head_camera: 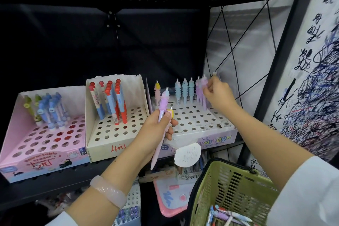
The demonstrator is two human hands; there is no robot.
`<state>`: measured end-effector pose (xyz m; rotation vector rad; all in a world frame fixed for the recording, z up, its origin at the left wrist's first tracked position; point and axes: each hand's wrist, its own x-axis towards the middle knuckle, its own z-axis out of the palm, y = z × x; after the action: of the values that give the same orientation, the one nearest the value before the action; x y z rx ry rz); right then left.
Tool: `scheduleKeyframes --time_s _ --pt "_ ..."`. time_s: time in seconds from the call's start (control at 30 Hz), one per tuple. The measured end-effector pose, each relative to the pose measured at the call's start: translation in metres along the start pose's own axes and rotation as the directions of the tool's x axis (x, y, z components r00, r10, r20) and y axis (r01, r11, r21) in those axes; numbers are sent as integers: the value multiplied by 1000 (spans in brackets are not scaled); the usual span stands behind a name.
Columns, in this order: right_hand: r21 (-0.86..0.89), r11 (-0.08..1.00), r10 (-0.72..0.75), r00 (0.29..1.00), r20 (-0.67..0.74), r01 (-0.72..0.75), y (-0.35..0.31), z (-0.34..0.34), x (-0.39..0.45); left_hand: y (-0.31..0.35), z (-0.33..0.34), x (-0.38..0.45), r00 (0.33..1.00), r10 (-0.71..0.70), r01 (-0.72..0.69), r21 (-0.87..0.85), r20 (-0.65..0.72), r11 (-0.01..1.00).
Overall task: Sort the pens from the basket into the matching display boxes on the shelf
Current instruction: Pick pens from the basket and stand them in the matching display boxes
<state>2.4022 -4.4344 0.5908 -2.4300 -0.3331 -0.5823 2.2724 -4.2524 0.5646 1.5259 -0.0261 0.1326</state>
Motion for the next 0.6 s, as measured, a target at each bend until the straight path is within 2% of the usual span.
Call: scheduleKeyframes --time_s 0.17,0.23,0.3,0.33,0.37,0.4,0.47,0.53,0.6 --pt "-14 997 70 997 42 -70 11 10 -16 0 -1 -1 1000 4 -3 -25 9 1000" --pt "-64 993 95 995 -18 -96 6 8 -19 1 -1 -1 1000 7 -6 -26 11 1000" --pt "13 998 58 989 -133 -57 -11 4 -24 1 -1 -2 1000 15 -15 7 19 1000" --pt "114 993 21 991 -133 -5 -23 1 -27 1 0 -2 999 24 -25 35 25 999" --pt "243 969 -26 998 -61 40 -37 -1 -30 1 2 -2 999 36 -38 66 32 997" --pt "366 930 -79 994 70 48 -53 -2 -36 2 4 -2 998 47 -50 95 36 994" --pt "499 866 -150 937 316 -30 -74 1 -44 3 7 -2 997 64 -68 130 34 989" --pt "565 818 -147 911 386 -107 -82 4 -47 4 8 -2 997 70 -73 132 28 989" --pt "654 737 -108 927 359 -167 -83 4 -43 5 5 -3 997 76 -79 142 21 987"
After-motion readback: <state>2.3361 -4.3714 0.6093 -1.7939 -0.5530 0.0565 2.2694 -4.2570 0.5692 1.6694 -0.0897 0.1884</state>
